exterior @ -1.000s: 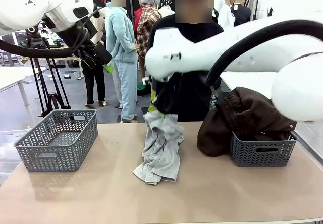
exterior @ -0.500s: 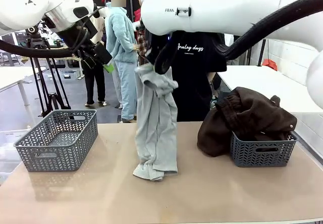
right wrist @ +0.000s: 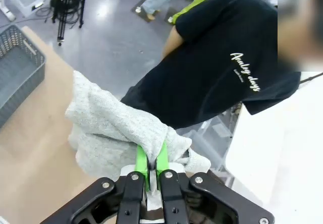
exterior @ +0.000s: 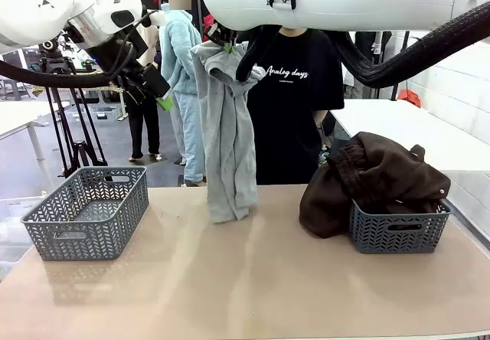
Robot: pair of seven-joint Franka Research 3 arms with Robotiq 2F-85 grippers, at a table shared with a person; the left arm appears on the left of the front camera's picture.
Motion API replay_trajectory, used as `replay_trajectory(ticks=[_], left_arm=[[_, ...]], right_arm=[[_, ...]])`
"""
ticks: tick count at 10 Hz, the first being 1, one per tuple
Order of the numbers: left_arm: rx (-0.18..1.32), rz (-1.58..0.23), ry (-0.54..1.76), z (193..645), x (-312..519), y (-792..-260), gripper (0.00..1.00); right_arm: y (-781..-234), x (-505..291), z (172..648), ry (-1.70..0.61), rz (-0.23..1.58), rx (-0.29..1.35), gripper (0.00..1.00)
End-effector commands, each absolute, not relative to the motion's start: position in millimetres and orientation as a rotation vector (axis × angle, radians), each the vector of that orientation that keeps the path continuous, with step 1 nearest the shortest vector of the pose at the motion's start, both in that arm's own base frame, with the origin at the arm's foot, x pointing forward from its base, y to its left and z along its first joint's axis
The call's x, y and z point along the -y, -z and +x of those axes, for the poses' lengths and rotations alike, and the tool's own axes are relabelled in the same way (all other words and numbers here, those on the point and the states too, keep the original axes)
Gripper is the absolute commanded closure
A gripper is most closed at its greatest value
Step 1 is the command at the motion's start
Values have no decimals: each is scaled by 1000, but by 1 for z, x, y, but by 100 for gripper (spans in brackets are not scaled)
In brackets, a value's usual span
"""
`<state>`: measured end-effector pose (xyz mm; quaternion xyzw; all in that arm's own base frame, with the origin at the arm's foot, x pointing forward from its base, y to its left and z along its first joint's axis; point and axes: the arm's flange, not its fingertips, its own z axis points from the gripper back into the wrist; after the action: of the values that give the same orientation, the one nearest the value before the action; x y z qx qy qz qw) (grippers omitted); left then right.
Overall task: Sort the tops and bottoms.
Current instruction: Lift clothes from the center of the table with your right hand, then sort the clothes according to human instructions.
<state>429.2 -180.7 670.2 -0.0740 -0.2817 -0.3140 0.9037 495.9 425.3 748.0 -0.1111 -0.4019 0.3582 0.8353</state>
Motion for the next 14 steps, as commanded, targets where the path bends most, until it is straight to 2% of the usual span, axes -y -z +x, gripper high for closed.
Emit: replay_trajectory(ticks=[1, 14], left_arm=[[590, -153, 645, 429, 179, -670, 0], [590, -153, 645, 429, 179, -670, 0]], right_arm=[[-745, -423, 499, -768, -214, 833, 100], [-745, -423, 499, -768, -214, 833, 100]])
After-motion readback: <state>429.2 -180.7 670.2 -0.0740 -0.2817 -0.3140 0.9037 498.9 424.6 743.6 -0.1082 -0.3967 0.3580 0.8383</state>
